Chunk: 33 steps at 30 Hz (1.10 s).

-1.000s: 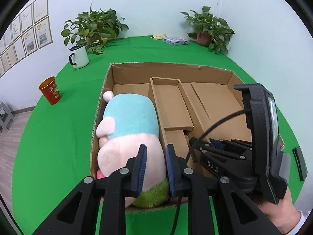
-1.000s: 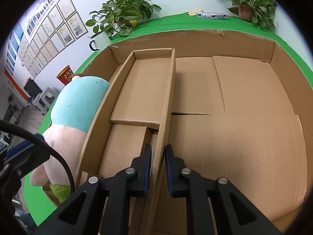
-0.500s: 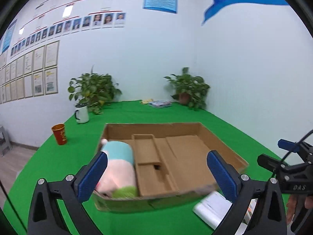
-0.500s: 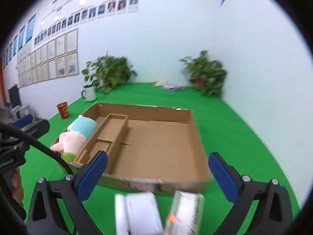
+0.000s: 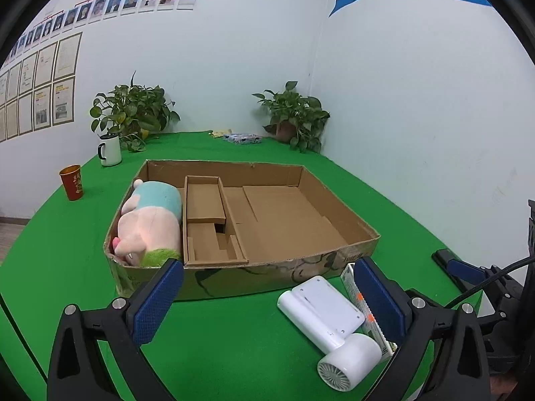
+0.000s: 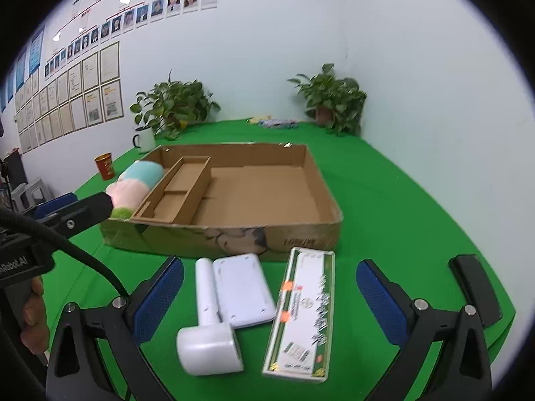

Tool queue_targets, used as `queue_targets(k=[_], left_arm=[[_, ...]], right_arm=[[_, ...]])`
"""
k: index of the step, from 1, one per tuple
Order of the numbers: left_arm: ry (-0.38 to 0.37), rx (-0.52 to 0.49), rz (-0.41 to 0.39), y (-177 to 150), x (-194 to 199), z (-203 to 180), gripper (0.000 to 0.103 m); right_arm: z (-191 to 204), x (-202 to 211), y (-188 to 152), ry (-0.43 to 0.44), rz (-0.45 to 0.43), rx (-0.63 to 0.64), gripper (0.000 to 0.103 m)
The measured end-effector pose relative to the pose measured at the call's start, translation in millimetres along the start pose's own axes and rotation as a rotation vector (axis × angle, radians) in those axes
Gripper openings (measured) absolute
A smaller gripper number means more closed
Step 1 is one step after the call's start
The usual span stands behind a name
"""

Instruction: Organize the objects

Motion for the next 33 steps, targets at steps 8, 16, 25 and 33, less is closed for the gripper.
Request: queue_targets(k=[8,16,25,33], left_arm=[[-0.027,0.035,0.077,-21.0,-10.1,19.1,0.103],[-0.068,0.103,0.152,-38.9,-28.7,30.2,0.102],[-0.132,0.135,0.209,-52.1,-54.2,36.3,0.101],[-0.230,0.191,0.291,-65.8,-77.6,38.3,0.101]], right_arm=[[16.5,-4.3,-17.8,0.041,0.058,0.018,0.103],[15.8,-6.4,-35.5,0.083,0.113,0.016,0.103],[13.0,-3.2,-44.8,0.092,0.128,0.039,0.103],[14.9,1.9,-60.2,0.213,0.148,0.040,0.103]])
Point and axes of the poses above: each gripper's, at about its wrist camera, not at the fingertips, and x roughly against the way its jaws point, z to its left, y to its top, the point moved 2 cm from there along -x, roughly the way its jaws point, and after that the axes turned 14 degrees about -z, right-handed, at the moved point
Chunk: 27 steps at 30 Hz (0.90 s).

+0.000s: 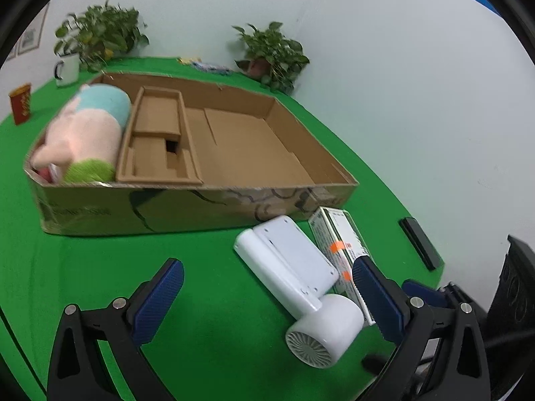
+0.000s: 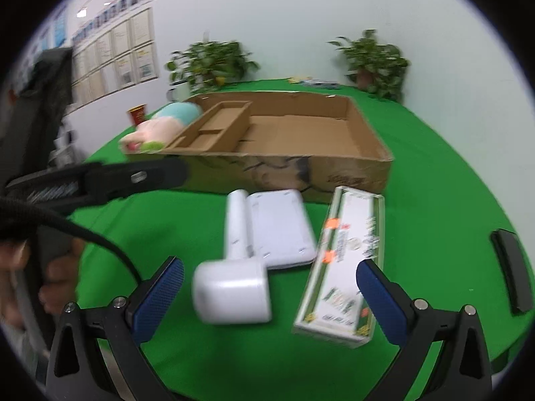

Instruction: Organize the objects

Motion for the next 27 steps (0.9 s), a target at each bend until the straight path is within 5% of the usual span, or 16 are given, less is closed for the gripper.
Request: queue_targets(k=[4,10,14,19,22,27], left_arm=[[-0.070,0.083,0.102,-8.5,-30.9,8.1,0.093],[-0.135,0.149,0.212,-19.4,-70.7,9.5,0.076],[-0.173,0.179,0.244,-28.9,-81.6,12.0,0.069],[-0.150,0.137,0.289,-46.4,-77.0,10.1,0.068],[-0.155,0.151,0.302,-45.0,-83.7,11.9,0.066],[-0.175,0.199,0.349,-38.7,-107.9,15.5,0.057]], right_arm=[[17.1,0.6,-12.0,0.092,0.026,0.034,0.103],[19.7,-16.0,-13.2,0.067,0.048,0.027,0.094],[30.4,-29.0,-18.6,0.059,0.108,0.066,0.060],[45.6,-16.4,-28.5,0.119,0.133,0.022,0.060],[49.8,-15.8,-31.7,0.074,0.117,0.048,0.074],[40.7,-37.1,-26.2,0.068,0.141,-0.019,0.070]])
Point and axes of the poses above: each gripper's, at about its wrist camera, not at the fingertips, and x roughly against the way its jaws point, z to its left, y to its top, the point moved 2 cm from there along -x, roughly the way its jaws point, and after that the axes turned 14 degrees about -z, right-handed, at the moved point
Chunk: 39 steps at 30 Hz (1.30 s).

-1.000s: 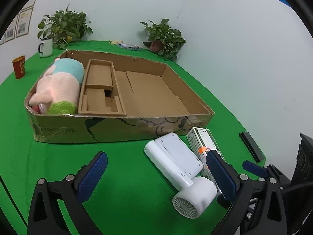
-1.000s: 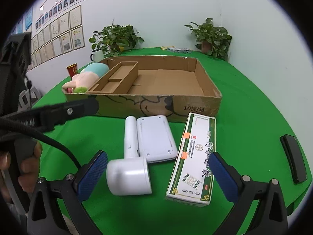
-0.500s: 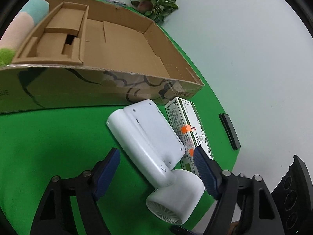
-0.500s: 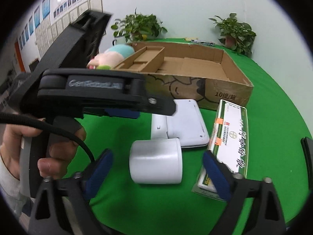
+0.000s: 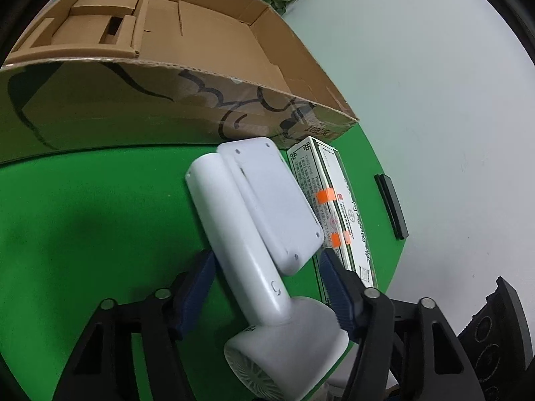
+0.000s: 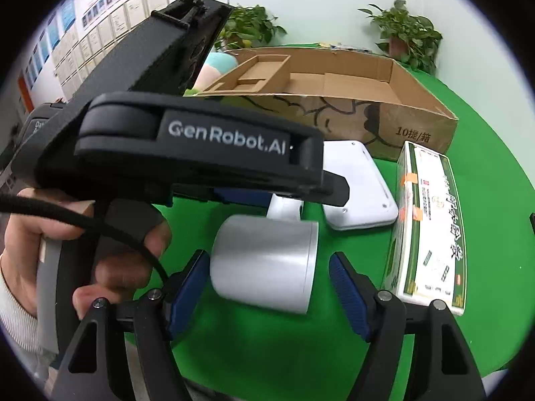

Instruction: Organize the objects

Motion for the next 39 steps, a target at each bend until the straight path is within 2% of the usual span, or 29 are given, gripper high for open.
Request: queue_targets(k=[1,2,3,7,11,16,19,23,28,35,39], left_arm=[[0.002,0.004,0.003,0.9,-1.9,1.2,0.051],[0.012,0.003,0.003,1.3,-3.4,2.9,0.048],[0.018,0.000,0.007,0.4,-3.8,3.9,0.044],[0.002,0.005,0.016,-21.7,6.5,0.0,0.040],[-0.003,0.036,0.006,-36.6,14.6,1.3,0.040],[0.003,0.055,0.003,-28.7,7.0,3.6,0.038],[0.016,0.036,-0.003,-31.4,-5.0,-4.7,0.036],[0.011,-0.006,-0.044,-29.0,3.9,-13.1,0.035],[0.010,-0.107,-0.139,2.7,22.6,-42.6,0.034],[-0.015,-0.225,-0.259,65.1,47.5,-79.9,0.034],[-0.024,-0.266,-0.301,104.1,65.7,-90.1,0.032]], right_arm=[[-1.5,-1.8,0.9,-0.003,0.000,-0.011,0.067],[-3.0,-3.0,0.9,-0.003,0.004,-0.024,0.059],[-3.9,-4.6,1.1,-0.008,0.013,-0.035,0.059],[-0.1,4.1,-6.4,-0.017,0.015,-0.036,0.059],[3.3,18.6,-17.3,0.017,0.023,-0.021,0.059],[3.0,14.0,-13.2,0.015,0.036,-0.034,0.059],[3.6,10.1,-11.5,-0.001,0.043,-0.037,0.058],[4.7,12.3,-12.1,-0.018,0.028,-0.063,0.058],[7.9,21.3,8.9,-0.038,-0.057,-0.057,0.058],[7.3,31.8,71.8,-0.069,-0.221,-0.007,0.058],[2.9,30.0,102.7,-0.067,-0.269,-0.006,0.057]])
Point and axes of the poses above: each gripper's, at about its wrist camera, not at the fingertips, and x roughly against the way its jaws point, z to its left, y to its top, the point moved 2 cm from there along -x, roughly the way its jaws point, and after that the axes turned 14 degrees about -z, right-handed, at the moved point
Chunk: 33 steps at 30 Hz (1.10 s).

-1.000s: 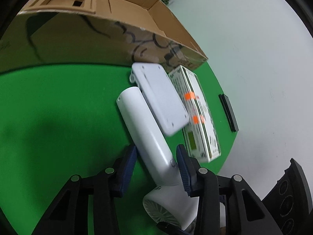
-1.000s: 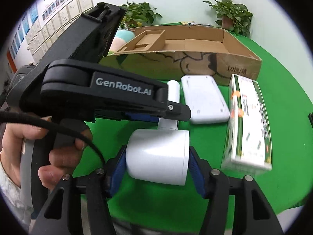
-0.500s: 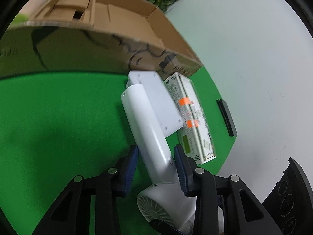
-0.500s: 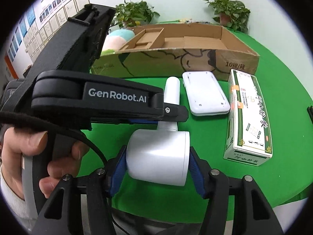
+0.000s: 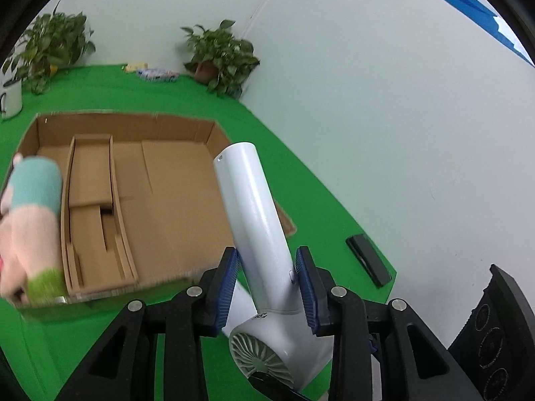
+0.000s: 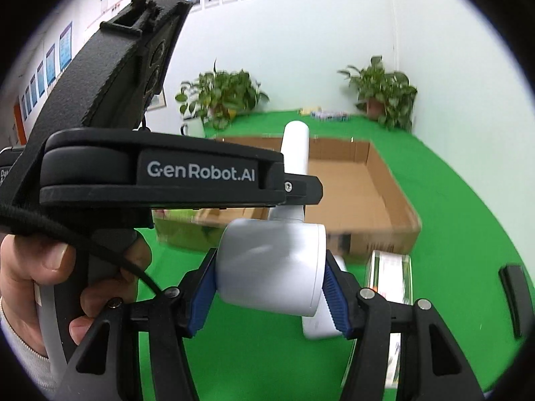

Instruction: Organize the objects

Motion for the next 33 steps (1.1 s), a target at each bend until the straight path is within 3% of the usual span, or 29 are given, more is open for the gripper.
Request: queue_targets(k=[5,9,19,23,33], left_arm=[[-0.004,-0.029,-0.025,46.6,4.4,-1.4,0.032],[0.002,-0.020,-0.038,63.7,6.2,1.6,0.032],[0.064,0.007,0.003,107.5,-37.5,46.3,0.032],[0.104,0.030,0.060,100.4,-65.6,71.5,0.032],[0.194,0.144,0.231,36.8,-127.0,135.8,0.032]], right_arm=[[-4.7,-15.9,30.2,-0.002,-0.034,0.011,0.057],[-6.7,-33.0,49.0,0.003,-0.041,0.022,0.057],[-16.9,-95.2,80.9,0.047,0.007,0.036,0.057],[-24.2,-125.3,77.3,0.088,0.072,-0.007,0.057],[-42.8,-176.4,26.4,0.156,0.271,-0.105,0.057]])
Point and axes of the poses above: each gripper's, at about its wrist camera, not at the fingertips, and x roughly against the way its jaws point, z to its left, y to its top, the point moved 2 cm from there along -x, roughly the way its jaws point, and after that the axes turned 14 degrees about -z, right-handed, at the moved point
